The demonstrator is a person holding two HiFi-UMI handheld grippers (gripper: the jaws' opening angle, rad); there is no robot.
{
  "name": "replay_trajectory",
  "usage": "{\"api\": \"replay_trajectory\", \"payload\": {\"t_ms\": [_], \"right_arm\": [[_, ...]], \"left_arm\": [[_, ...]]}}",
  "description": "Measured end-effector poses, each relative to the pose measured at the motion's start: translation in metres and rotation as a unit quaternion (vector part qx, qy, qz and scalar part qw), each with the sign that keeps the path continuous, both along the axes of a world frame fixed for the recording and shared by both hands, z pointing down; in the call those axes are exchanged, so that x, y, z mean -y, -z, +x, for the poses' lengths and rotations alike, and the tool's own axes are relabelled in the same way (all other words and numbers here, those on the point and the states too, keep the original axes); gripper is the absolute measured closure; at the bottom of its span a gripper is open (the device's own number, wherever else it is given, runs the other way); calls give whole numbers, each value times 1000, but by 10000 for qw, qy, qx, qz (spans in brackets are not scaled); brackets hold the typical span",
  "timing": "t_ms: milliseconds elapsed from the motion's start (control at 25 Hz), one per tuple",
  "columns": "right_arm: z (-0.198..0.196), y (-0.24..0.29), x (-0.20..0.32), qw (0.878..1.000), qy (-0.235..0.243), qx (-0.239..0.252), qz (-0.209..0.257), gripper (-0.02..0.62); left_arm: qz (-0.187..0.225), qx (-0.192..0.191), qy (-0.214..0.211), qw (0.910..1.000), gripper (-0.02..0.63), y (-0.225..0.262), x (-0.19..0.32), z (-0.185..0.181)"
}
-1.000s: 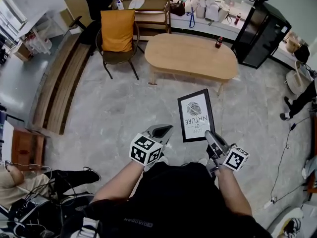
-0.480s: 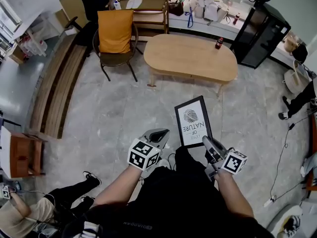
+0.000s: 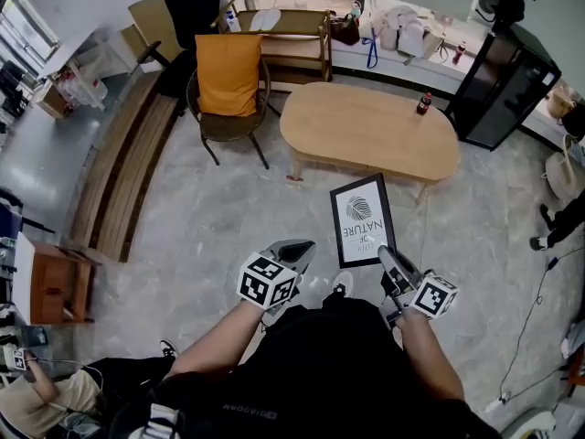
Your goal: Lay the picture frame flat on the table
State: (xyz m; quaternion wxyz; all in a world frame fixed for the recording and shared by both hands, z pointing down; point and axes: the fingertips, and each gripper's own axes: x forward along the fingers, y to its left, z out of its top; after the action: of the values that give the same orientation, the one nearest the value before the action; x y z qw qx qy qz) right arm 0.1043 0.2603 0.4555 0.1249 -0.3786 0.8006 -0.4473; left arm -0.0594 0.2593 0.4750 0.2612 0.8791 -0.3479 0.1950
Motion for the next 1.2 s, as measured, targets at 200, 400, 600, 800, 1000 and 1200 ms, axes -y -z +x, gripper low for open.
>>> {"api": "replay_trajectory", "payload": {"t_ms": [200, 400, 600, 800, 1000, 1200], "right_arm": [[23, 4, 63, 10000, 45, 49, 57, 545], [35, -5, 108, 9996, 268, -29, 23, 545], [43, -16, 135, 9993, 190, -65, -321, 545], [27, -27, 181, 9989, 171, -158, -397, 545], [-2, -28, 237, 9984, -12, -271, -492, 545], [-32, -29, 307, 9936, -263, -859, -680, 545]], "left_arm": [[295, 67, 11, 9995, 601, 23, 67, 25], [391, 149, 295, 9987, 601, 19, 116, 27], [50, 159, 381, 9991, 601, 4, 137, 24], [-151, 72, 369, 9992, 601, -14, 183, 10], [-34, 19, 65, 10000, 601, -12, 256, -9], [132, 4, -621, 9980, 601, 0, 332, -25]]}}
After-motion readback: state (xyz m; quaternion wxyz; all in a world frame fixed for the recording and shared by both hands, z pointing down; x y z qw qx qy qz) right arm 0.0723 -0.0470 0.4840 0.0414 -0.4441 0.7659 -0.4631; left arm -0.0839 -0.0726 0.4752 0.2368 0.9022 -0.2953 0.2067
